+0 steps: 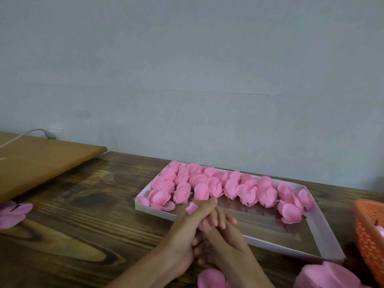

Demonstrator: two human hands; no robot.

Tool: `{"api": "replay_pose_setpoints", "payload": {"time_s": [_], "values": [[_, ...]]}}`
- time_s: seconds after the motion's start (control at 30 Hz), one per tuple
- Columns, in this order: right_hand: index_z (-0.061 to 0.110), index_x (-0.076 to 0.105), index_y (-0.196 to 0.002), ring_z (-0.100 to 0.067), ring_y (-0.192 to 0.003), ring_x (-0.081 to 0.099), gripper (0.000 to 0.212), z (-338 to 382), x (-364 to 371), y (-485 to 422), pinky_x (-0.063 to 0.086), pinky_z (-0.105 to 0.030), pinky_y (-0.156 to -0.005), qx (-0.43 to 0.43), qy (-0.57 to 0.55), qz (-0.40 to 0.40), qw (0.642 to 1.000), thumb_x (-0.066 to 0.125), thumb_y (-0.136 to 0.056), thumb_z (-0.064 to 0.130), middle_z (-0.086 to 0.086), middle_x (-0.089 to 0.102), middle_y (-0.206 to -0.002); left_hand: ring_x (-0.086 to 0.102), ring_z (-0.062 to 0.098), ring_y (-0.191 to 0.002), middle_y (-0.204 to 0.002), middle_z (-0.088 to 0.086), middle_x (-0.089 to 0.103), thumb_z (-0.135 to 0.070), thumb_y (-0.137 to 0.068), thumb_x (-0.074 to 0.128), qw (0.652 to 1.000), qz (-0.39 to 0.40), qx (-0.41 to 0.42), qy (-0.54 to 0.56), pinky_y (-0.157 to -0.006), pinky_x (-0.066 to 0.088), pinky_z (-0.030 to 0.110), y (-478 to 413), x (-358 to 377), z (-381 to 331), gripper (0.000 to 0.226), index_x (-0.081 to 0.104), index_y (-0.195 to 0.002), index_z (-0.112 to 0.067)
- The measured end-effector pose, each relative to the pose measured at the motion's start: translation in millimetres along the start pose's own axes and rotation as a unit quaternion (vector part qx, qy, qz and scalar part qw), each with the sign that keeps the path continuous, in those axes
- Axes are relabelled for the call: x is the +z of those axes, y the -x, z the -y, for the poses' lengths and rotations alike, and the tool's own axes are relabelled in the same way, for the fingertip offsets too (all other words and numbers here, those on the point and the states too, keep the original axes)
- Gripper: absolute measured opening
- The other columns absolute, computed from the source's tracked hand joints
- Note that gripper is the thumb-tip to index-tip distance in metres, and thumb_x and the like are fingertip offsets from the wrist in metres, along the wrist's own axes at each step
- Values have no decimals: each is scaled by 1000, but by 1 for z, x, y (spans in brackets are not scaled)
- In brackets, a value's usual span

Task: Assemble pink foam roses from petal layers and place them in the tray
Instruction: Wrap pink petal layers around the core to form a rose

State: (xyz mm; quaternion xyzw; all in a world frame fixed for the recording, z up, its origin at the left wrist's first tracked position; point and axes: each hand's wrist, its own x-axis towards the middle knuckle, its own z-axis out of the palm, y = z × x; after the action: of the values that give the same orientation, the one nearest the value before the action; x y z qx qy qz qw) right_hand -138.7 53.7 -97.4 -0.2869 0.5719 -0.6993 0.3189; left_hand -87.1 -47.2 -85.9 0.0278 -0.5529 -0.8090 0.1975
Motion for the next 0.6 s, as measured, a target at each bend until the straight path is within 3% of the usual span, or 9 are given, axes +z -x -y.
{"api": "replay_pose_setpoints", "payload": {"time_s": [0.1, 0.23, 0.3, 0.43, 0.53, 0.6], "values": [[7, 75, -92, -20, -56, 60, 32, 1, -3, -4, 47, -27, -51, 41, 13, -15, 999, 55, -104, 29, -13, 69, -67, 72, 28, -97, -77, 7, 65, -51, -90, 73, 1000, 21, -2, -8, -47, 33, 21, -1, -2, 2, 44, 62, -69, -14], [25, 75, -109, -22, -65, 64, 16, 3, -1, 1, 50, -30, -56, 0, 28, -10, 1000, 63, -101, 20, -13, 69, -75, 72, 35, -107, -77, 6, 63, -50, -93, 72, 999, 31, 2, 9, -48, 48, 15, -3, -6, 3, 49, 59, -68, -10], [19, 74, -110, -21, -64, 65, 16, 2, 1, 2, 51, -29, -56, -12, 25, -12, 1000, 62, -101, 16, -14, 71, -75, 73, 33, -106, -77, 6, 64, -49, -94, 71, 999, 31, 6, 2, -48, 47, 15, -3, -6, 3, 48, 60, -67, -11], [9, 75, -85, -22, -56, 62, 30, 5, 2, -3, 47, -30, -50, 56, 0, -26, 998, 59, -101, 28, -17, 70, -70, 72, 29, -94, -75, 9, 64, -46, -90, 76, 1000, 26, 13, 12, -53, 53, 16, -3, -7, 4, 46, 62, -66, -10], [13, 76, -99, -23, -61, 66, 16, 6, 2, -3, 52, -30, -51, 67, -14, -26, 997, 69, -96, 27, -17, 70, -73, 72, 35, -98, -73, 9, 63, -43, -91, 72, 1000, 18, 21, -5, -67, 57, 23, -4, -8, 6, 45, 59, -64, -10], [13, 75, -100, -23, -62, 67, 17, 6, 1, -2, 53, -31, -52, 72, -30, -28, 997, 71, -94, 29, -17, 71, -74, 71, 36, -98, -72, 9, 62, -42, -91, 72, 1000, 18, 21, -7, -66, 56, 21, -5, -8, 7, 45, 58, -62, -10]]}}
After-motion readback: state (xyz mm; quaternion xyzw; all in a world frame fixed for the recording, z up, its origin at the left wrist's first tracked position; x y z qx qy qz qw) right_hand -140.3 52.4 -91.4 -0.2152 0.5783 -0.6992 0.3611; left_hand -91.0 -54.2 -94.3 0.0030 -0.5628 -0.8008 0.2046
